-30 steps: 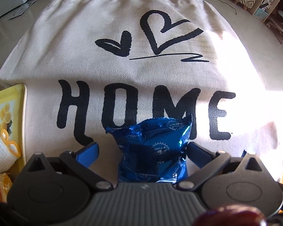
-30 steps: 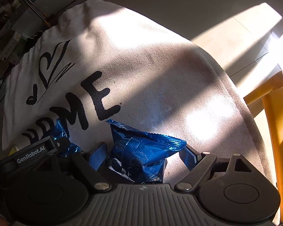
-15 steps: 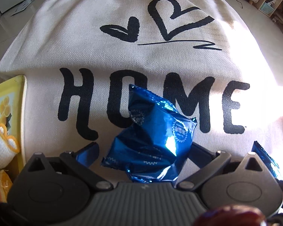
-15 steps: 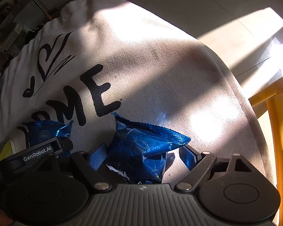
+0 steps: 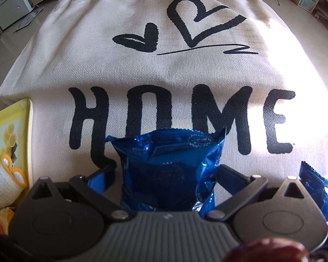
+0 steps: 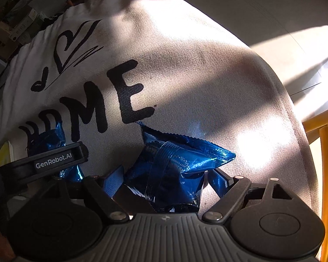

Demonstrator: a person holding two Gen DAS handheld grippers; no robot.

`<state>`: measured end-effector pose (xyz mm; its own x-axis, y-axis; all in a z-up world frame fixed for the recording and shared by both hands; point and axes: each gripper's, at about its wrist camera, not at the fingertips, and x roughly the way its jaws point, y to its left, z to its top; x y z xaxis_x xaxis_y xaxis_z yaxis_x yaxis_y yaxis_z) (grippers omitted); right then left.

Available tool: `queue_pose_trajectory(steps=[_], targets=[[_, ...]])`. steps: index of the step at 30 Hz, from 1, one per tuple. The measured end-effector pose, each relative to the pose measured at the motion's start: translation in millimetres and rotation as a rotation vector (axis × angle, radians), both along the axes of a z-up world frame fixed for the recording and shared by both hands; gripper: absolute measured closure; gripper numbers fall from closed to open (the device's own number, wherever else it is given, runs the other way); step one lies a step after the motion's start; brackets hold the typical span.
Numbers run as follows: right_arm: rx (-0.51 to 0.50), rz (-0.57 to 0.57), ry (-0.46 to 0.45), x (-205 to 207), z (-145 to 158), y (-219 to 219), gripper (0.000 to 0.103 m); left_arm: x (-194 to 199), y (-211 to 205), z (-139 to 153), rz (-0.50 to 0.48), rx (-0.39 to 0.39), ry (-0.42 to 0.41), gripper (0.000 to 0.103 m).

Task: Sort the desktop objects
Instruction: 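Close the left gripper on the blue packet while the right gripper closes on its packet, then lift and carry the packet to the tray with the left gripper while the right carries its packet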

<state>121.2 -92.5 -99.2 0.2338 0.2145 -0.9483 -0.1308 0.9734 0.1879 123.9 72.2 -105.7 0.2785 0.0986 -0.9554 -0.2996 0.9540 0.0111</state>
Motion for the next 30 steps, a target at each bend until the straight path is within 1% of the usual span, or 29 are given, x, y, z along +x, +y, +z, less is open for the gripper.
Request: queue_pose_trajectory(steps=[3,6,10,14,17,18,20,21,22,23,24,25,26,27,29,30], targets=[[-0.02,0.018,-0.013,-1,-2,5,0.017,-3,1,-1,0.0,0.002,-0.008,0.0],[-0.045,0.055,-0.026,-3,-4,12,0.011,-7,1,-1,0.001,0.006,-0.017,0.0],[-0.092,0.094,-0.054,-7,-7,20,0.005,-10,0,0,-0.003,0.009,-0.026,0.0],[-0.138,0.104,-0.084,-7,-9,25,0.005,-11,-1,0,0.006,0.009,-0.027,0.0],[-0.136,0.095,-0.093,-7,-9,24,0.006,-11,-1,0,0.01,0.005,-0.02,0.0],[-0.135,0.096,-0.1,-7,-8,23,0.008,-12,-2,1,0.011,0.004,-0.018,0.0],[-0.148,0.096,-0.121,-8,-6,21,0.016,-13,-2,1,0.013,0.005,-0.02,0.0],[-0.147,0.098,-0.131,-7,-4,20,0.022,-14,-3,1,0.014,0.007,-0.021,0.0],[-0.137,0.096,-0.135,-7,-3,18,0.027,-13,-4,2,0.016,0.006,-0.022,0.002],[-0.129,0.094,-0.139,-7,-1,17,0.03,-14,-4,3,0.016,0.007,-0.025,0.006],[-0.115,0.09,-0.135,-5,-1,15,0.033,-15,-5,5,0.012,0.009,-0.031,0.009],[-0.104,0.083,-0.131,-4,0,13,0.034,-14,-9,8,0.007,0.009,-0.038,0.018],[-0.092,0.077,-0.128,-3,1,11,0.035,-17,-13,12,0.004,0.003,-0.045,0.024],[-0.077,0.073,-0.127,0,3,11,0.037,-16,-10,15,0.005,-0.017,-0.048,0.025],[-0.062,0.074,-0.141,1,7,9,0.038,-17,-6,18,0.027,-0.07,-0.052,0.029],[-0.058,0.078,-0.15,0,10,7,0.038,-19,-5,20,0.037,-0.084,-0.05,0.029]])
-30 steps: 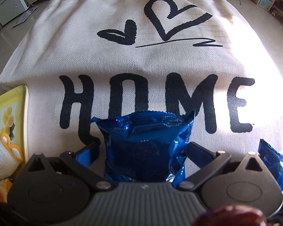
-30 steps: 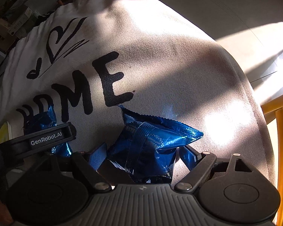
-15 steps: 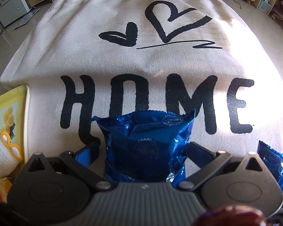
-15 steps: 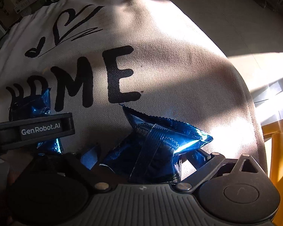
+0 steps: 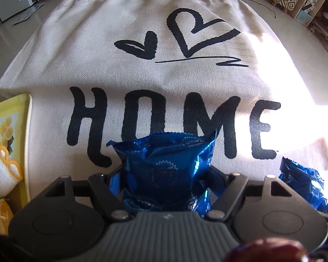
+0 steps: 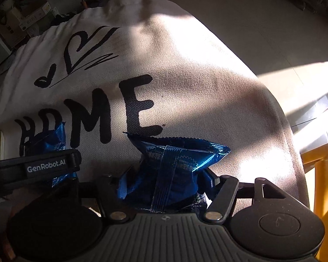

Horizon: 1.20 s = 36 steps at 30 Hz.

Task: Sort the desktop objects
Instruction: 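Lift and carry the packet to the tray with the left gripper while the right carries its packet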

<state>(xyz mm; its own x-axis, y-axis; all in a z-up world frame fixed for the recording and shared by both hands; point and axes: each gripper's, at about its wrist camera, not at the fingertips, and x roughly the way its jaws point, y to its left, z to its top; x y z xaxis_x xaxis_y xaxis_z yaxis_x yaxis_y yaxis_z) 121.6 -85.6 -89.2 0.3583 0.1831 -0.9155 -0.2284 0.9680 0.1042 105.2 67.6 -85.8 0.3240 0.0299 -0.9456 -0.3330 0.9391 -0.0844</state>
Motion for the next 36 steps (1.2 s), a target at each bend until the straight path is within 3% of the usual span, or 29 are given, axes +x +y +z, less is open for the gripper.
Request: queue_pose_trajectory(steps=[17,36], targets=[[0.072,0.016,-0.045,-14,29,7,0.038,-19,18,44,0.022,0.036,-0.086,0.029],[0.143,0.066,-0.165,-45,94,31,0.038,-61,29,118,0.032,0.1,-0.217,0.029]])
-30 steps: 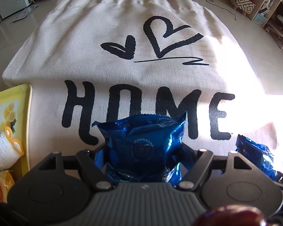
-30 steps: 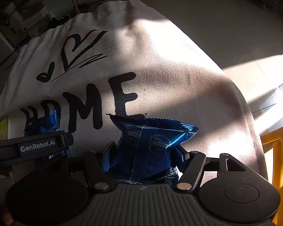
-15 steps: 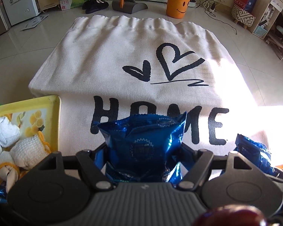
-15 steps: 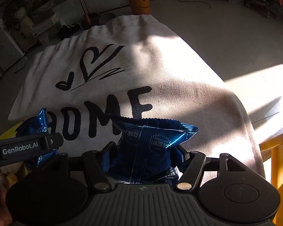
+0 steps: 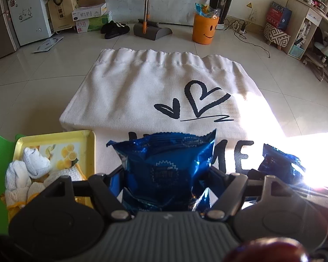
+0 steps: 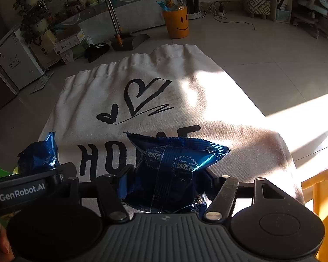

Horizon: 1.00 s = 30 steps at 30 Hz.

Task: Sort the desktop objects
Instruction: 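Lift and carry the packet to the tray with the left gripper while the right carries its packet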

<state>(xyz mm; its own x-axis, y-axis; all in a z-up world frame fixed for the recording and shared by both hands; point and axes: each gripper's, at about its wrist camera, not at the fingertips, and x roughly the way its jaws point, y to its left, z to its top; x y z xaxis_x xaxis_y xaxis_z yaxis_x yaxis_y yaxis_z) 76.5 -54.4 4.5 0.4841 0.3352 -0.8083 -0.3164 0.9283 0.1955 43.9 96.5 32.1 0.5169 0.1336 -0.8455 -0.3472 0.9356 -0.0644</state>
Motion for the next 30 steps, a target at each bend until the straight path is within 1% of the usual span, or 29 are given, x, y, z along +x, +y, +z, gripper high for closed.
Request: queue_pose_trajectory(steps=[10,14,21,24,26,30], targets=[[0.028,0.005,-0.04,-11,20,10,0.038,-21,13,26,0.027,-0.02,-0.057,0.029],[0.056,0.017,-0.046,-16,27,15,0.038,-29,20,35,0.045,-0.051,-0.076,0.029],[0.098,0.041,-0.055,-23,38,31,0.038,-43,39,41,0.099,-0.076,-0.095,0.029],[0.117,0.053,-0.053,-25,41,39,0.038,-50,47,42,0.121,-0.059,-0.1,0.029],[0.12,0.059,-0.055,-27,42,46,0.038,-53,53,43,0.137,-0.055,-0.101,0.029],[0.129,0.08,-0.041,-32,37,65,0.038,-60,72,45,0.181,-0.074,-0.106,0.029]])
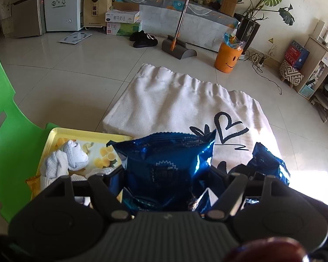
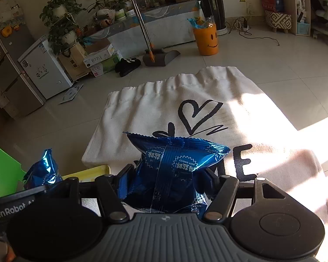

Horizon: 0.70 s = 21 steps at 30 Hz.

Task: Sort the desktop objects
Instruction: 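Lift and carry the packet to the tray with the left gripper while the right carries its packet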

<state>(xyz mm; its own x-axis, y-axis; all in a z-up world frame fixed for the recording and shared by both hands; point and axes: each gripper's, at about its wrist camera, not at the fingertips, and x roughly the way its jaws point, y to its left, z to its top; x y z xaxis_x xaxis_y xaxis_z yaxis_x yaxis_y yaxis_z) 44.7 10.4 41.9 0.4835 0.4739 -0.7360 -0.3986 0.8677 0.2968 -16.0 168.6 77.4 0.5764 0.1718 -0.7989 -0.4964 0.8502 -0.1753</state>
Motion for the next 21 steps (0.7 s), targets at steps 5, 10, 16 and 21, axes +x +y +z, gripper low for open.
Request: queue_pose_trajectory(steps=[5,10,16,21], targets=[[0.024,0.059,0.004,-7,-6,26,0.038,-10,35,4,0.089,-0.001,-0.006,0.029],[0.087,0.127,0.034,-11,-16,56,0.038,-27,81,7,0.206,-0.034,-0.021,0.029],[0.143,0.225,0.051,-19,-25,91,0.038,-53,127,10,0.349,-0.043,-0.032,0.029],[0.185,0.305,0.08,-21,-38,117,0.038,-68,144,5,0.422,-0.065,-0.02,0.029]])
